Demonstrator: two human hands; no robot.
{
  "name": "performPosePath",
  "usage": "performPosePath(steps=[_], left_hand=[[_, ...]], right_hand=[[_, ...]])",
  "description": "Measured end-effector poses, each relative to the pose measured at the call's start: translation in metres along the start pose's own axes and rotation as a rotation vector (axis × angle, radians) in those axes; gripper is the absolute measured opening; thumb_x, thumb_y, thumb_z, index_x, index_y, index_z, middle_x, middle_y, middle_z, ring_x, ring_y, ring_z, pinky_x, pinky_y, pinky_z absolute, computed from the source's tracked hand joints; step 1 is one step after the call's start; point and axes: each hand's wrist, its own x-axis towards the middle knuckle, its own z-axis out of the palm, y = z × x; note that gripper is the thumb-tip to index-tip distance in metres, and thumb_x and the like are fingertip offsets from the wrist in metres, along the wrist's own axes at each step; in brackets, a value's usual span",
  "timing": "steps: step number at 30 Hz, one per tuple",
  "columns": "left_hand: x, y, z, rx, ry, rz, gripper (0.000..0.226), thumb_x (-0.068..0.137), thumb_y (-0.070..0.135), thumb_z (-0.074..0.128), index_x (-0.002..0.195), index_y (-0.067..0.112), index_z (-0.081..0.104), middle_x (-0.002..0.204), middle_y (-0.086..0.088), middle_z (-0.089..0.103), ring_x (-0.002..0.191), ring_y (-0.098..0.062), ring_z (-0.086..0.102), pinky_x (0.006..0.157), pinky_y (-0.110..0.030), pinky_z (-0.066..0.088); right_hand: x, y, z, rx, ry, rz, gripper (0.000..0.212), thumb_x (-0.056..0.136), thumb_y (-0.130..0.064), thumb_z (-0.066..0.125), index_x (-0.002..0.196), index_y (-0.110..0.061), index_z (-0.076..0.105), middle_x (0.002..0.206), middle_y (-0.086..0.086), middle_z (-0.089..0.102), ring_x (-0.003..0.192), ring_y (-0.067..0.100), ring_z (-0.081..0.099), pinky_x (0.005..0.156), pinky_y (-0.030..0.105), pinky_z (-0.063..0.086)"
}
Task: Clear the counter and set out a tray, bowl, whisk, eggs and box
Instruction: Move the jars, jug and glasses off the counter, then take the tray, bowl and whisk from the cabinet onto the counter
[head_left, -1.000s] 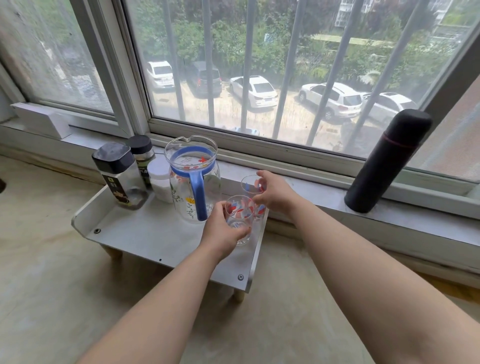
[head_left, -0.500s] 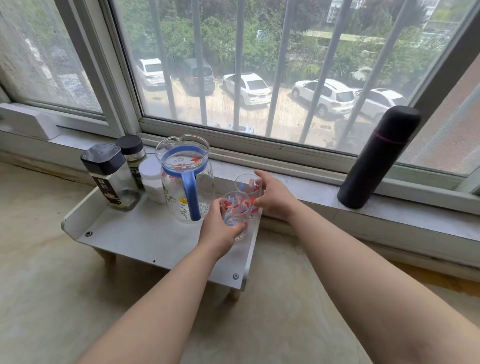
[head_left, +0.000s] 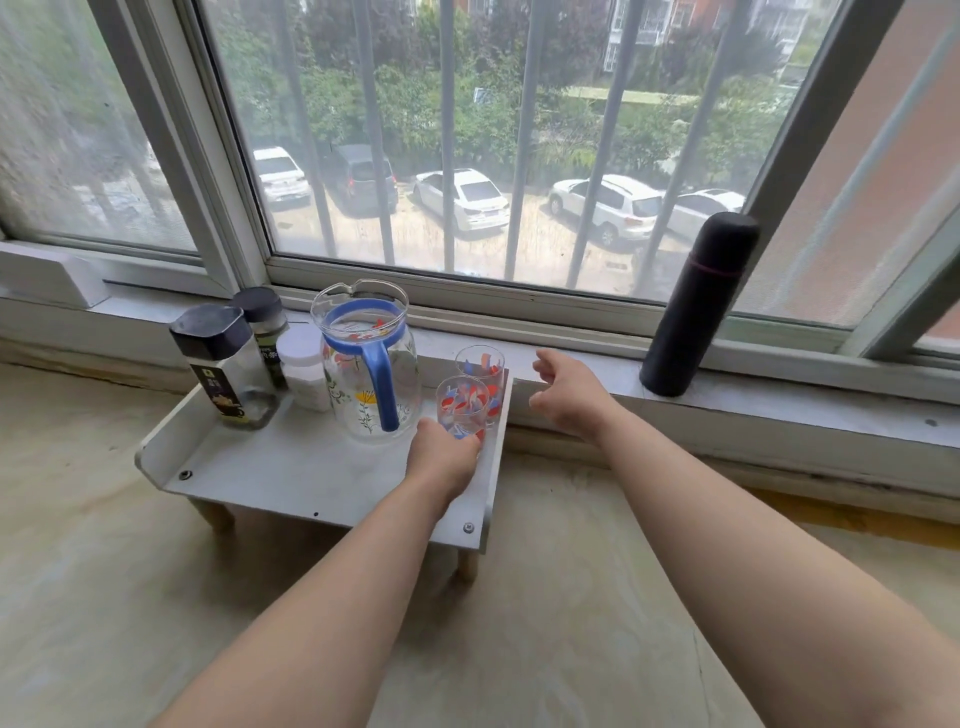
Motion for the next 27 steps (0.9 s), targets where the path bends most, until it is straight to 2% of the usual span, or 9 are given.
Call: performPosePath(steps=[5,8,10,13,17,23,27], left_hand=[[-0.025,0.011,0.001,-0.081,0.058,0.110,0.045,0.092,0.016,0.056,0.133,0.012,0.039,0.126,-0.010,0.054,0.112,-0.026,0.056,0.087,-0.034,0.050],[-0.043,0.019,0.005,-0.120,0.134,0.173,0.043,0.090,0.017,0.056,0.130,0.016,0.042,0.128,-0.009,0.052,0.110,-0.025,0.057,0.092,-0.038,0.054],[-0.055,0.023,0.008,-0.136,0.159,0.218,0.037,0.090,0.015,0.055,0.126,0.015,0.045,0.121,-0.006,0.053,0.104,-0.021,0.056,0.088,-0.032,0.052],[-0.083,0.028,0.019,-0.158,0.122,0.274,0.035,0.089,0.012,0.053,0.124,0.009,0.049,0.107,-0.002,0.056,0.093,-0.018,0.053,0.080,-0.026,0.042],[-0.122,0.021,0.037,-0.151,0.022,0.319,0.026,0.091,0.011,0.051,0.117,0.013,0.054,0.107,-0.001,0.058,0.093,-0.015,0.053,0.064,-0.017,0.041],[-0.190,-0.008,0.070,-0.158,-0.088,0.321,0.022,0.092,0.017,0.054,0.113,0.015,0.059,0.107,-0.004,0.065,0.097,-0.018,0.061,0.074,-0.024,0.048],[-0.240,-0.037,0.091,-0.204,-0.177,0.308,0.016,0.092,0.008,0.051,0.105,0.012,0.060,0.102,-0.008,0.066,0.079,-0.014,0.064,0.081,-0.034,0.054]], right_hand=[[-0.035,0.009,-0.018,0.109,0.087,0.038,0.071,0.085,0.006,0.050,0.150,-0.012,0.027,0.149,0.005,0.042,0.136,0.018,0.042,0.086,0.022,0.043],[-0.061,0.017,-0.031,0.193,0.139,0.053,0.070,0.085,0.006,0.050,0.149,-0.012,0.028,0.149,0.005,0.043,0.136,0.016,0.042,0.088,0.020,0.042],[-0.079,0.023,-0.039,0.244,0.171,0.059,0.069,0.086,0.008,0.050,0.149,-0.010,0.029,0.149,0.007,0.043,0.136,0.017,0.042,0.090,0.021,0.043],[-0.116,0.035,-0.052,0.341,0.216,0.075,0.068,0.087,0.011,0.049,0.149,-0.007,0.028,0.150,0.011,0.041,0.136,0.020,0.042,0.100,0.024,0.041],[-0.167,0.052,-0.067,0.343,0.260,0.097,0.066,0.089,0.007,0.050,0.148,-0.011,0.029,0.149,0.007,0.042,0.135,0.020,0.043,0.106,0.029,0.039],[-0.255,0.087,-0.088,0.377,0.336,0.155,0.059,0.091,0.006,0.049,0.147,-0.007,0.032,0.147,0.010,0.044,0.133,0.021,0.045,0.099,0.024,0.037],[-0.317,0.126,-0.092,0.390,0.383,0.227,0.055,0.092,-0.005,0.055,0.144,-0.008,0.038,0.143,0.008,0.049,0.127,0.020,0.049,0.095,0.024,0.038]])
